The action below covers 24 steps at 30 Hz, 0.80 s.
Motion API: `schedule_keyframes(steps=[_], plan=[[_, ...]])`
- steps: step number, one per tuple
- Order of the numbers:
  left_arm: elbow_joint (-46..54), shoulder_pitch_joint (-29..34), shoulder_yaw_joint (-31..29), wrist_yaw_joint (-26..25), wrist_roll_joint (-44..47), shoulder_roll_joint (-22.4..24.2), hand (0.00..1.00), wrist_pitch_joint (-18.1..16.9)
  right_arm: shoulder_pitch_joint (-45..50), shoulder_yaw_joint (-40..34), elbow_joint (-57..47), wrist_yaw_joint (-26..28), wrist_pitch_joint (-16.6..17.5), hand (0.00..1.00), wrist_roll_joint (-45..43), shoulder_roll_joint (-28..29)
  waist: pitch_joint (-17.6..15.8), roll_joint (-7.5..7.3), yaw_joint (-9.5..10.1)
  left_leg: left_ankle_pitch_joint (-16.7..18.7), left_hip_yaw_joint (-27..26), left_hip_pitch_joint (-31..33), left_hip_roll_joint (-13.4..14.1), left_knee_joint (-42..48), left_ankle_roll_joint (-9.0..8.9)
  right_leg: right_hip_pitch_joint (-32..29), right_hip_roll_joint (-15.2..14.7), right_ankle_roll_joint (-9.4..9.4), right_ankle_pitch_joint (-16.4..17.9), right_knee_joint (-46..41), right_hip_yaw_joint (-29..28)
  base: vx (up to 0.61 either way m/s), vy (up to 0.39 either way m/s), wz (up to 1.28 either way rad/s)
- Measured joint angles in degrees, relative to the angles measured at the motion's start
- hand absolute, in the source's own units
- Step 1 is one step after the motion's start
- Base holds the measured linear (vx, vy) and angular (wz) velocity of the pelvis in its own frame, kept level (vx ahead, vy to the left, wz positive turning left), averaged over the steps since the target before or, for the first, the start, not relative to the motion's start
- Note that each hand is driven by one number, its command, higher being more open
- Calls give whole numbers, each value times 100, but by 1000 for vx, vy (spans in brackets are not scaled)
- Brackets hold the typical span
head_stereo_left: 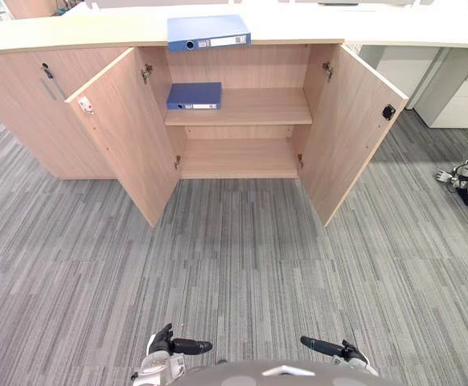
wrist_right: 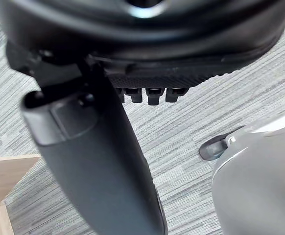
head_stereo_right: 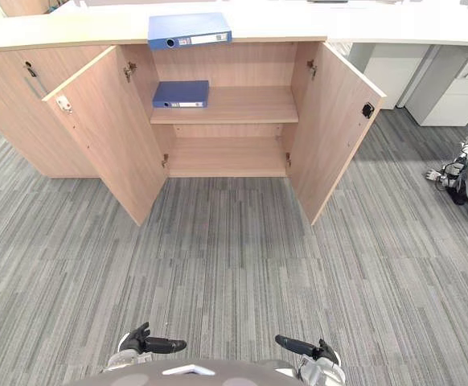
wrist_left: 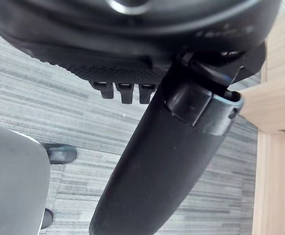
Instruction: Walk over to the cabinet, pick up the folder, carry it to the office cabinet, place the folder inside the office cabinet, then close the office cabinet door
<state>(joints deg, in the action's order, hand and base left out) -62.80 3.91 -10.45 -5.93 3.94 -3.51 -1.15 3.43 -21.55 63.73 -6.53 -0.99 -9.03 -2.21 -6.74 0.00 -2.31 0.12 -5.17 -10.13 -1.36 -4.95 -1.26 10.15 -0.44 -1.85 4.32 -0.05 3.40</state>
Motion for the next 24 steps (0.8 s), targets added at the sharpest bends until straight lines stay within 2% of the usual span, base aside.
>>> schedule_keyframes(steps=[4,7,10,12,14,15,16,17,18,19,21,24], plan=[[8,0,1,3,5,0,100,-3,-2,1,1,0,-2,100,0,6,-13,-21,3,16,-46,41,5,-2,19,-34,10,1,-1,42,-29,-11,-6,-4],[42,-1,0,8,29,2,100,-7,-38,1,0,-1,-1,100,-1,17,1,-65,43,111,-178,260,26,71,130,-258,28,-4,7,57,-117,-23,-4,-20],[140,-15,-5,8,99,-18,100,-8,-95,-6,0,-1,-16,100,-4,42,-28,-92,89,455,-335,673,59,625,194,-501,15,-36,44,-13,-249,34,14,-25],[181,-35,-7,9,116,-32,100,-7,-122,-31,-2,-3,-16,100,-4,66,-73,-118,105,735,-423,799,89,981,209,-626,5,-56,243,-342,-327,105,31,-26],[187,-45,4,14,113,-29,100,-9,-136,-114,-4,0,-16,100,-8,67,-101,-100,129,1077,-528,853,99,1321,243,-1104,-79,-348,769,-1540,-245,151,42,-29],[183,-55,16,14,112,-30,100,-10,-153,-152,-11,2,-15,100,-9,69,-106,-88,132,1124,-556,826,94,1345,256,-1286,-120,-415,864,-1977,-152,186,77,-26],[159,-66,55,14,113,-35,100,-8,-168,-212,-62,9,-13,100,-14,85,-124,-76,135,1172,-594,717,62,1348,264,-1677,-234,-483,934,-2899,42,208,111,-11],[158,-77,60,13,113,-52,100,-7,-177,-219,-114,5,-4,100,-18,102,-166,-125,141,1206,-606,522,-16,1306,315,-2034,-414,-476,910,-3885,213,283,115,3],[151,-101,54,5,120,-51,100,-4,-197,-226,-137,6,9,100,-48,98,-251,-118,130,1306,-555,307,-61,1258,420,-2321,-597,-328,1043,-4648,407,263,77,12],[130,-111,53,-2,123,-44,100,5,-213,-213,-138,9,8,100,-67,95,-265,-133,127,1349,-529,204,-67,1234,446,-2407,-650,-240,1172,-4839,466,295,29,17],[102,-125,48,-23,119,-58,100,3,-272,-196,-192,24,38,100,-129,62,-302,-39,87,1464,-424,-170,106,1032,398,-2771,-622,-91,1491,-4887,752,307,-19,23],[29,-171,51,-23,119,-28,100,4,-295,-195,-333,34,101,100,-206,-2,-409,138,-17,1495,-203,-363,461,873,366,-3202,-391,-53,1440,-4083,944,326,-104,43]])
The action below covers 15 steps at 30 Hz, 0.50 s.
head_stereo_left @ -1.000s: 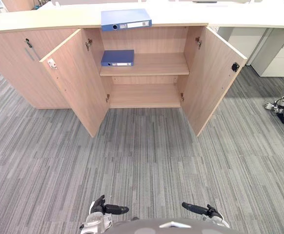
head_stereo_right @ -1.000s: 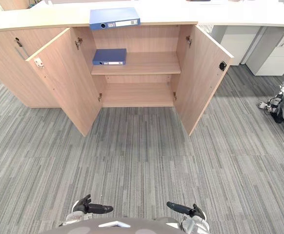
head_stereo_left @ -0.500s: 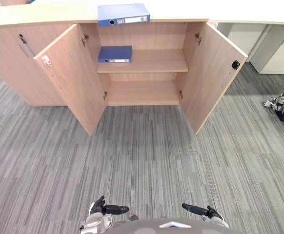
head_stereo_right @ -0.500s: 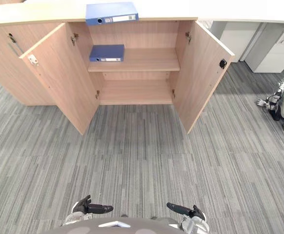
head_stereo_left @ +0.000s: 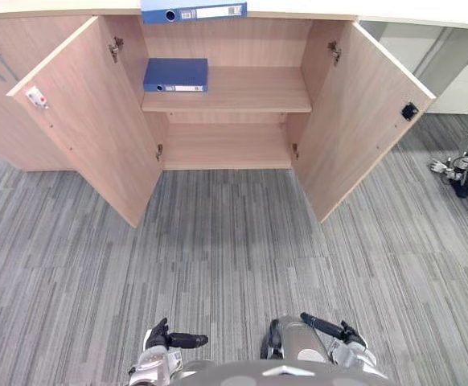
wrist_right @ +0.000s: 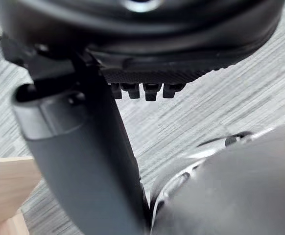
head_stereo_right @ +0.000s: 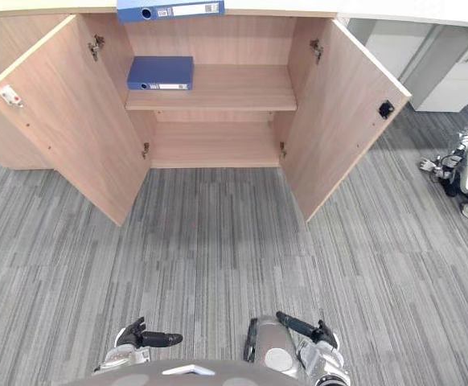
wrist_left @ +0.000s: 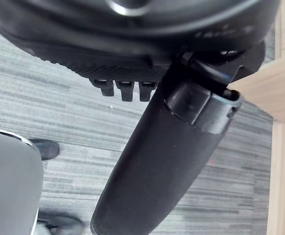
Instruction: Walk over to the cabinet, pick up the folder, carry it to the office cabinet, place the folder inside the office cabinet, then close the office cabinet door
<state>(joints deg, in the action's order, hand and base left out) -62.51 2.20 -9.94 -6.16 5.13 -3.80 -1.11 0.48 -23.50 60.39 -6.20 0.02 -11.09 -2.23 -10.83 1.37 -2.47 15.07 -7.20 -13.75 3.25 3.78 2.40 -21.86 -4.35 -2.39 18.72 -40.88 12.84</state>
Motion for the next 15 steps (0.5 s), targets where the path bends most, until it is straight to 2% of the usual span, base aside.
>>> schedule_keyframes(steps=[1,2,3,4,5,6,7,8,9,11,13,14,15], plan=[[-28,4,5,12,-1,-7,100,2,40,12,6,-2,12,100,3,-16,5,-17,-50,-1,99,-27,81,1,-24,-82,115,-19,-346,872,-52,313,-148,60],[-30,26,3,23,-8,-19,100,5,95,22,20,-7,9,100,7,-9,22,-82,-67,4,150,-62,74,3,-131,-60,119,27,-692,1388,-136,443,-229,75],[-82,27,-67,36,-6,-12,100,29,220,2,80,2,6,100,-3,4,6,-93,-86,114,265,-224,156,16,-386,72,134,362,-1446,1547,-133,473,-235,50],[-96,-32,-162,40,-19,135,100,22,206,-67,123,-20,-11,100,-22,-76,-11,110,-26,68,237,-261,358,127,-613,100,246,460,-1275,1332,-34,478,-241,39],[-83,-50,-255,42,-18,203,100,16,204,-69,114,-37,-2,100,-19,-65,-9,100,-29,-49,215,-221,356,257,-800,150,227,486,-1147,1313,-29,573,-298,13],[-44,-64,-358,90,-69,285,100,22,215,-83,102,-32,-2,100,-22,-72,-16,136,-30,-286,178,25,410,1014,-992,458,248,552,-1046,1520,13,491,-263,15],[-11,-64,-463,103,-71,305,100,23,237,-74,78,-34,-6,100,-24,-65,-14,140,-42,-405,171,214,454,1543,-1001,662,266,561,-1028,1689,32,584,-305,25],[94,-56,-674,98,-66,360,100,1,320,-5,-22,-42,-9,100,-28,-49,-28,120,-48,-574,164,690,622,2850,-1011,1146,311,563,-1026,2092,58,449,-232,27],[254,-43,-882,92,-63,422,100,-14,406,8,-135,-44,-3,100,-29,-15,-36,126,-23,-484,-25,1145,906,4050,-1019,1629,404,567,-1024,2420,110,426,-229,22],[450,-23,-951,102,-60,444,100,-39,434,147,-238,-46,21,100,-41,4,-56,81,91,-327,-422,1657,1291,5038,-867,2142,519,639,-977,2743,70,316,-151,-10],[620,-28,-948,105,-62,479,100,-100,396,278,-354,-52,29,100,-50,60,-46,86,211,-162,-676,2154,1455,5135,-768,2442,579,652,-918,2978,-59,252,-49,-32],[673,-28,-937,95,-62,533,100,-152,358,273,-388,-49,25,100,-55,135,-47,80,230,-83,-785,2447,1453,4906,-707,2630,577,629,-920,3098,-92,272,2,-25],[703,-28,-929,93,-62,534,100,-175,346,245,-386,-49,15,100,-66,183,-43,73,246,-51,-850,2536,1430,4661,-719,2719,563,608,-920,3170,-105,269,40,-15]])
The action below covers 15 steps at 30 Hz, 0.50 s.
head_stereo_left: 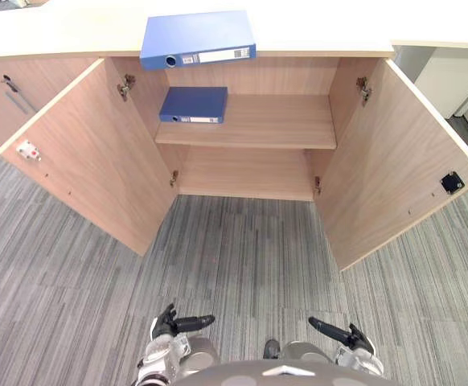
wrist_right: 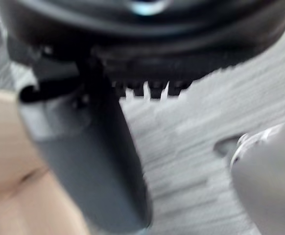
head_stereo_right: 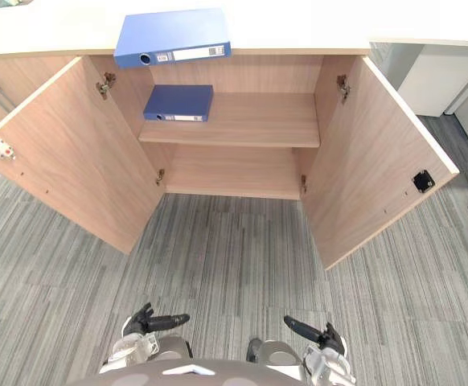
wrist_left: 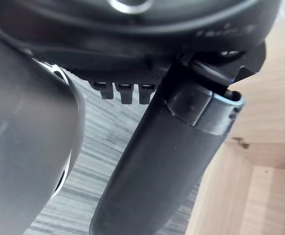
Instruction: Walk over to the cabinet, pick up the folder, carry it to the office cabinet, place the folder inside the office cabinet, then close the office cabinet door
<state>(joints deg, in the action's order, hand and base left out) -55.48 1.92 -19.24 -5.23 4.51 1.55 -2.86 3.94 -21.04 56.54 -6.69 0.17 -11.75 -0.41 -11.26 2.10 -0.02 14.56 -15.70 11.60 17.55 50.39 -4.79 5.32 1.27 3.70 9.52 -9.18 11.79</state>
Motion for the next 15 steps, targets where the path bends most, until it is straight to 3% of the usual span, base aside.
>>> schedule_keyframes(steps=[3,5,6,8,9,11,12,15], plan=[[21,-26,25,19,0,-19,100,-16,-27,-41,3,-23,-12,100,-91,68,6,-85,40,-7,-90,194,-428,-1859,-34,292,-212,-191,95,197,-120,256,137,-17],[-15,-22,67,13,-1,-55,100,-12,38,-52,65,-29,-18,100,-142,99,47,-151,53,-690,94,125,-804,-2990,102,442,-387,-432,225,271,-177,316,230,-18],[-43,-8,59,17,-3,-90,100,-11,68,-58,71,-33,-24,100,-167,119,76,-206,77,-947,99,44,-914,-3041,289,496,-467,-549,298,278,-268,361,236,-21],[-155,-18,61,15,-5,-243,100,-6,137,-79,70,-52,-23,100,-174,259,248,-421,81,-599,-87,23,-1103,-2893,389,478,-752,-701,389,157,-350,349,202,-25],[-227,-25,61,15,-6,-287,100,-6,139,-118,92,-36,-37,100,-170,272,259,-454,120,-448,-188,-74,-1118,-2820,430,425,-828,-739,412,-82,-446,386,246,-45],[-442,7,67,16,-9,-344,100,50,124,-263,124,0,-46,100,-144,290,293,-450,141,-285,-392,-475,-1157,-2861,520,37,-971,-787,416,-1346,-615,446,312,-50],[-446,68,162,6,-9,-369,100,74,135,-253,110,26,-46,100,-98,265,308,-416,95,-139,-415,-781,-1226,-3034,586,-496,-1133,-1035,284,-2622,-681,361,249,-27],[-511,89,328,19,-6,-448,100,93,122,-250,73,51,-43,100,-74,278,336,-481,44,-31,-409,-1309,-1345,-3357,594,-1230,-1286,-979,480,-4080,-627,344,145,-2]])
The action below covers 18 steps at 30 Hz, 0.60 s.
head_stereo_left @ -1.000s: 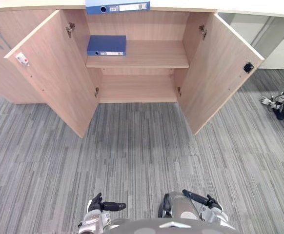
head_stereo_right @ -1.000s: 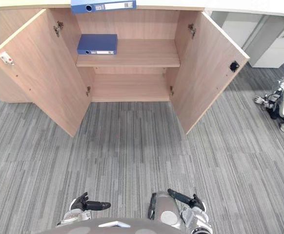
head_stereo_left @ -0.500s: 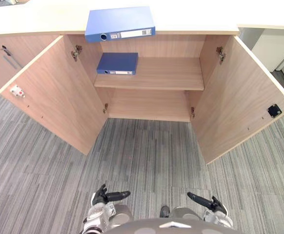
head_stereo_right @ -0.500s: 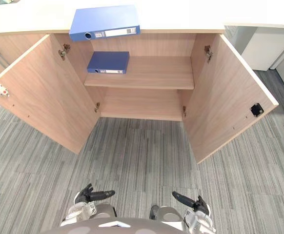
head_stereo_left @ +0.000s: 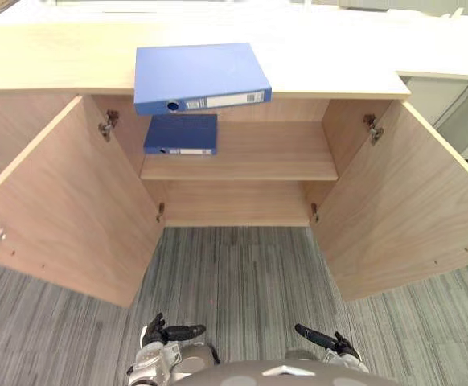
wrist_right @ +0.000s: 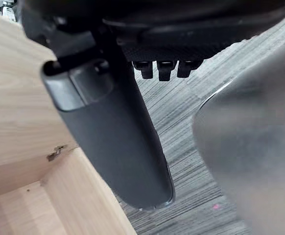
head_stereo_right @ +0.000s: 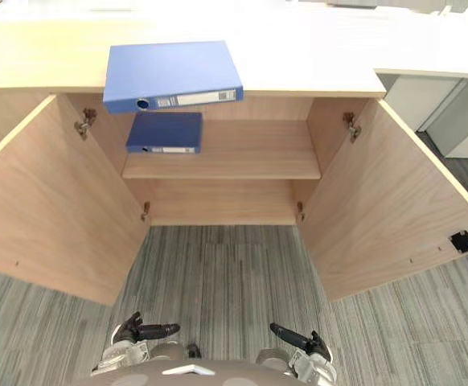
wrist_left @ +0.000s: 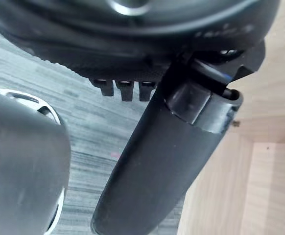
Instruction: Walk over to the cabinet, pick up the folder, carry it to the office cabinet, place the folder inside the office cabinet, then close the office cabinet door
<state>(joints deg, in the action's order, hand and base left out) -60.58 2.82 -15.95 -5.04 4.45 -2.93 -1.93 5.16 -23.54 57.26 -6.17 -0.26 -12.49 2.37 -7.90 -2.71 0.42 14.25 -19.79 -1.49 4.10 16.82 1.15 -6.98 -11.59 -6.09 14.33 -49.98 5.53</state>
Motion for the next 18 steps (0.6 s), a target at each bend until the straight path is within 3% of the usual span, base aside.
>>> schedule_keyframes(steps=[3,5,6,7,8,9,12,14,16,18], plan=[[-46,45,-5,-1,8,82,100,0,-11,6,-41,22,35,100,8,-82,26,137,-58,-29,13,-558,94,-441,-49,-489,175,316,361,249,317,374,-46,12],[-93,50,-8,-5,14,135,100,1,-21,5,-72,59,39,100,2,-143,38,243,-72,-72,47,-711,254,-579,-123,-796,443,338,363,1038,374,344,-146,15],[-131,47,2,2,16,132,100,0,-38,20,-66,55,42,100,15,-159,42,256,-88,-126,105,-760,312,-656,-223,-858,585,331,168,1775,299,358,-204,37],[-169,79,-14,27,18,55,100,10,-1,33,-11,45,43,100,77,-137,67,140,-103,-167,273,-834,177,-778,-354,-776,628,534,-857,2656,175,305,-178,35],[-224,40,-30,32,22,132,100,12,-18,-23,20,62,27,100,74,-180,66,240,-99,-147,360,-933,289,-861,-398,-722,704,584,-778,2595,245,375,-228,28],[-217,39,-143,20,59,318,100,3,-32,-14,56,48,53,100,129,-291,115,430,-41,-229,442,-958,421,-937,-526,-687,831,655,-681,2583,271,354,-230,13],[-198,12,-310,32,59,455,100,3,-62,-45,58,48,49,100,116,-314,109,563,-88,-407,521,-980,615,-792,-669,-452,909,796,-424,2599,524,297,-255,33],[31,14,-374,51,76,431,100,-1,-30,63,97,17,25,100,111,-325,6,461,-80,-372,717,-466,960,882,-765,255,977,824,-350,3068,731,193,-236,54],[262,69,-401,41,104,452,100,-17,-5,252,91,-27,55,100,110,-330,8,454,-41,-227,716,190,1263,2375,-855,570,1049,833,-329,3293,851,95,-162,22],[316,88,-397,41,115,440,100,-23,-9,256,87,-27,53,100,104,-319,9,450,-31,-134,446,495,1372,2521,-718,796,1085,831,-329,3451,852,84,-33,-2]])
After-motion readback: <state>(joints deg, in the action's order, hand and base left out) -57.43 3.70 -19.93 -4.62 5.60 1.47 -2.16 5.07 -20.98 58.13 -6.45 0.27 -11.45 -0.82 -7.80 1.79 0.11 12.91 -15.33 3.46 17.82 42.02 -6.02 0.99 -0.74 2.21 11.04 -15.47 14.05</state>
